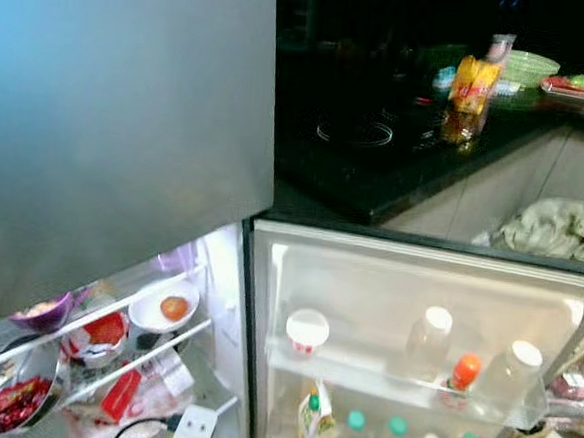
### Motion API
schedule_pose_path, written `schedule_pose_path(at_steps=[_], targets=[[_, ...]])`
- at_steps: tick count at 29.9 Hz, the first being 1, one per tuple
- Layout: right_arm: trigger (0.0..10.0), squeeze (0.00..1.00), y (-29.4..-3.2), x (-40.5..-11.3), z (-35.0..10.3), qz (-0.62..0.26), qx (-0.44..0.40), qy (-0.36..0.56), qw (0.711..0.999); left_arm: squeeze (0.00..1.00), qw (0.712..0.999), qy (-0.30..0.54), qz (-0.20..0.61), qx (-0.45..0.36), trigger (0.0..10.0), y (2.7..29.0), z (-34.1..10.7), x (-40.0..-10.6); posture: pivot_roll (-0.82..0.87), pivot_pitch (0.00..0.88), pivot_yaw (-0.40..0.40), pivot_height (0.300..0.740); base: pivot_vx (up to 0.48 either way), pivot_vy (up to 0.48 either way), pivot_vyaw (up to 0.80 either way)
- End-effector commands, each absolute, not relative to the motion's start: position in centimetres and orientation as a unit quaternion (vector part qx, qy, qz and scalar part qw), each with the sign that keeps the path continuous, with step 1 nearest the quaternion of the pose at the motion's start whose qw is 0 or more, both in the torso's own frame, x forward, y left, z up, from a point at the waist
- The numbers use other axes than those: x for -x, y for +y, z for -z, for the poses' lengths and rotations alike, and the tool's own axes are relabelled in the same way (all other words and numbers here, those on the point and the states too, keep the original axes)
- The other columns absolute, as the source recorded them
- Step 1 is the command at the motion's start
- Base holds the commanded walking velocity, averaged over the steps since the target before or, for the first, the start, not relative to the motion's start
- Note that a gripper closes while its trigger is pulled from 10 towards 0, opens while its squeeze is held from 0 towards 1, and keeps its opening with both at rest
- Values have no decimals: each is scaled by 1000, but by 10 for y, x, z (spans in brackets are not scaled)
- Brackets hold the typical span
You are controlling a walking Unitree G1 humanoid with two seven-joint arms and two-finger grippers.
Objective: Restocking fridge
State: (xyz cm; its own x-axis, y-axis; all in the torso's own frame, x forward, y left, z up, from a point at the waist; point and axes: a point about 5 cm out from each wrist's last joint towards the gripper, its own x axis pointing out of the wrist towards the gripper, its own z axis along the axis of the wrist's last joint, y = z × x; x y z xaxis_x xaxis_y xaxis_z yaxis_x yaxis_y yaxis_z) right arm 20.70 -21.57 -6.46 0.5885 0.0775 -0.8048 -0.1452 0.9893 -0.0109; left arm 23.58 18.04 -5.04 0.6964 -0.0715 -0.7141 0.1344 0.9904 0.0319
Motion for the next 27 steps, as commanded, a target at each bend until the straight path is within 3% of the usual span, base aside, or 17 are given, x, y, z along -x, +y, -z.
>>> schedule_pose_path(at_steps=[1,6,27], targets=[[10000,0,-215,-209,64,-49,23,442,895,0,920,388,44,-39,10000,184,50,-236,-27,0,-12,740,0,0,0],[10000,0,-208,-225,57,-56,27,432,900,0,919,388,48,-52,10000,187,45,-246,-27,0,-4,740,0,0,0],[10000,0,-194,-222,61,-50,-29,430,901,0,905,416,58,-66,10000,189,54,-234,-12,0,29,740,0,0,0]])
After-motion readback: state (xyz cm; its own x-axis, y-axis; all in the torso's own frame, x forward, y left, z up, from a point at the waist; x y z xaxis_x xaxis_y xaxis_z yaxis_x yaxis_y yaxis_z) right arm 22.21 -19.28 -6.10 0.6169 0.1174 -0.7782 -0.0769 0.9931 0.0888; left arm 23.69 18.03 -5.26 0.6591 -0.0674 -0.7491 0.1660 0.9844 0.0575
